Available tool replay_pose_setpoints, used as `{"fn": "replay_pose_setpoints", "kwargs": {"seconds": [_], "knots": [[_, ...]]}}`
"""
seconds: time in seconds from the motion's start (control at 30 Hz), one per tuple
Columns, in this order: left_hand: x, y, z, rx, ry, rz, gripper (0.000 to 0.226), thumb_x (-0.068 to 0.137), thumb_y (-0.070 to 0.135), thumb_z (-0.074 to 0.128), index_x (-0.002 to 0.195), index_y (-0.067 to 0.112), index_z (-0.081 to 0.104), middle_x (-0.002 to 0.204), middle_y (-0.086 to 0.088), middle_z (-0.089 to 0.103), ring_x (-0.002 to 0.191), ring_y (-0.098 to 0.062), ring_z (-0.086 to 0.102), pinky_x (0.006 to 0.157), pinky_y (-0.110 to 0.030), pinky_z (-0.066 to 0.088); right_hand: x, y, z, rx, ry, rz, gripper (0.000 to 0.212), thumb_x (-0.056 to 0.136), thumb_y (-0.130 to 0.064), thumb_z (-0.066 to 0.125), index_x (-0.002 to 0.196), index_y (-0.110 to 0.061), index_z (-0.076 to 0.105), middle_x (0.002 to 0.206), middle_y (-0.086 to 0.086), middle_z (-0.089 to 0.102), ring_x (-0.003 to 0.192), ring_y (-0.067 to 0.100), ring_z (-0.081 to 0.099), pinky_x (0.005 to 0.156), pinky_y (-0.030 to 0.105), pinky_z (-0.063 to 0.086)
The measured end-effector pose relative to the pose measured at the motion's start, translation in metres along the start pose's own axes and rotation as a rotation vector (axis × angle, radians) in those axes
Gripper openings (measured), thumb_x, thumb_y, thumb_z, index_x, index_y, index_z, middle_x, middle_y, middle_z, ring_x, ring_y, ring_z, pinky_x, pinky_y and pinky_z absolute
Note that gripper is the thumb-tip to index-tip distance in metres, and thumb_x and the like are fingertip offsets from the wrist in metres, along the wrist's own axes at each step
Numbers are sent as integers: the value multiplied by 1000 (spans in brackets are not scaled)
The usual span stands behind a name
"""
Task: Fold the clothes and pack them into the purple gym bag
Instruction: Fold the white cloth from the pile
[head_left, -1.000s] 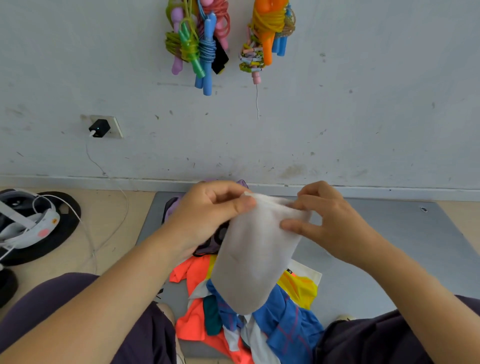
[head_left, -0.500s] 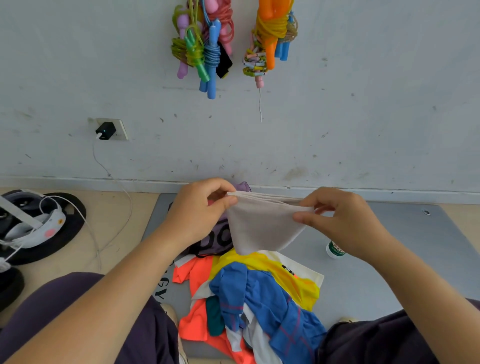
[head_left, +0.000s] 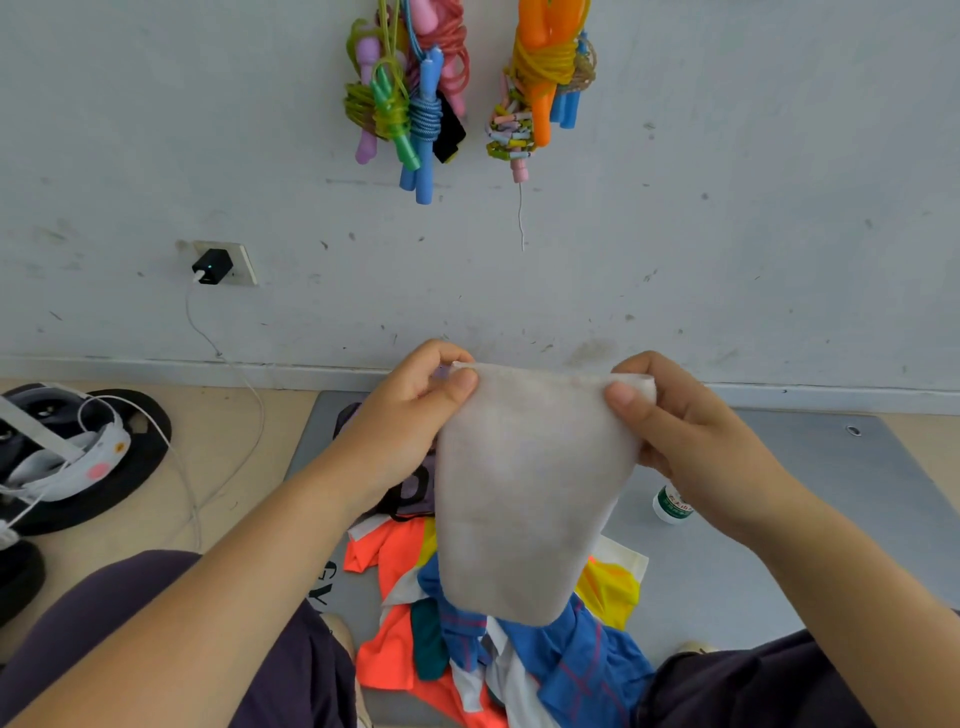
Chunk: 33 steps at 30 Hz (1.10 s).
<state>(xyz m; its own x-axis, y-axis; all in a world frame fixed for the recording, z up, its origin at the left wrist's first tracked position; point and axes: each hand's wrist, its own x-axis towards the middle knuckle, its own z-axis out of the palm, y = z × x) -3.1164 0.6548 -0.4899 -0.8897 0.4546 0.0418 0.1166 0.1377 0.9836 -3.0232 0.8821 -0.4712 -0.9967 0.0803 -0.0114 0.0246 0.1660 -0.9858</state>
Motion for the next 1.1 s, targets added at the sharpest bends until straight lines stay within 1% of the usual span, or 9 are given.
{"fn": "replay_pose_setpoints", "kwargs": {"seconds": [0.1, 0.23, 0.37, 0.47, 0.57, 0.67, 0.8, 0.97, 1.1], "knots": [[-3, 7, -5, -432, -214, -155, 23, 84, 47, 66, 98, 30, 74, 90, 6, 72, 81, -12, 67, 61, -23, 51, 1, -2, 2, 115, 88, -27, 27, 81, -49, 58, 82, -22, 56, 68, -7, 52, 59, 6, 49, 50, 19, 43], [-10, 1, -2, -199, -522, -223, 30, 76, 37, 77, 103, 22, 77, 112, -1, 74, 107, -14, 69, 81, -20, 53, 3, 2, -3, 174, 190, -39, 22, 88, -47, 60, 84, -26, 64, 74, -9, 63, 65, 5, 57, 51, 18, 46], [-6, -5, 3, -268, -299, -274, 29, 70, 27, 76, 97, 17, 78, 113, -6, 73, 103, -18, 70, 78, -22, 56, 5, 6, -4, 308, -12, 103, 47, 79, -62, 64, 106, -24, 75, 111, 2, 73, 102, 14, 70, 72, 23, 56], [-5, -2, -1, -303, -162, -275, 49, 61, 38, 80, 103, 14, 75, 123, -12, 67, 101, -21, 71, 75, -27, 57, 4, 8, -2, 214, -146, 180, 39, 80, -50, 69, 107, -22, 75, 115, 5, 72, 109, 19, 68, 80, 21, 55], [-5, 0, 3, -188, -70, -290, 52, 64, 50, 80, 102, 15, 73, 123, -17, 63, 88, -27, 71, 58, -34, 50, 6, 10, -2, 238, -68, 155, 35, 81, -38, 68, 108, -18, 73, 112, 7, 73, 105, 21, 69, 78, 24, 56], [-5, 1, 7, -84, -18, -293, 50, 69, 59, 76, 94, 16, 73, 116, -17, 65, 90, -39, 68, 63, -45, 40, 4, 8, 1, 242, 13, 81, 30, 82, -39, 65, 109, -28, 72, 108, 5, 74, 99, 20, 71, 73, 26, 57], [-5, 1, 8, -159, -22, -228, 17, 89, 41, 65, 85, 29, 76, 88, 0, 77, 76, -13, 72, 56, -27, 52, 3, 7, 6, 210, 108, 69, 36, 79, -43, 67, 111, -27, 68, 100, 8, 75, 90, 24, 73, 69, 30, 59], [-2, -6, 11, -283, 99, -162, 48, 95, 25, 62, 139, 34, 49, 118, -2, 69, 107, -15, 68, 89, -32, 54, 6, 11, 7, 152, 294, 101, 52, 73, -47, 73, 118, -29, 56, 83, 4, 76, 76, 19, 73, 61, 29, 55], [-1, -5, 8, -250, 24, -70, 34, 96, 29, 60, 126, 45, 60, 108, 0, 67, 105, -12, 62, 93, -29, 45, 7, 11, 8, 150, 246, 24, 32, 76, -45, 72, 107, -35, 67, 72, 10, 67, 63, 16, 61, 57, 28, 51]]}}
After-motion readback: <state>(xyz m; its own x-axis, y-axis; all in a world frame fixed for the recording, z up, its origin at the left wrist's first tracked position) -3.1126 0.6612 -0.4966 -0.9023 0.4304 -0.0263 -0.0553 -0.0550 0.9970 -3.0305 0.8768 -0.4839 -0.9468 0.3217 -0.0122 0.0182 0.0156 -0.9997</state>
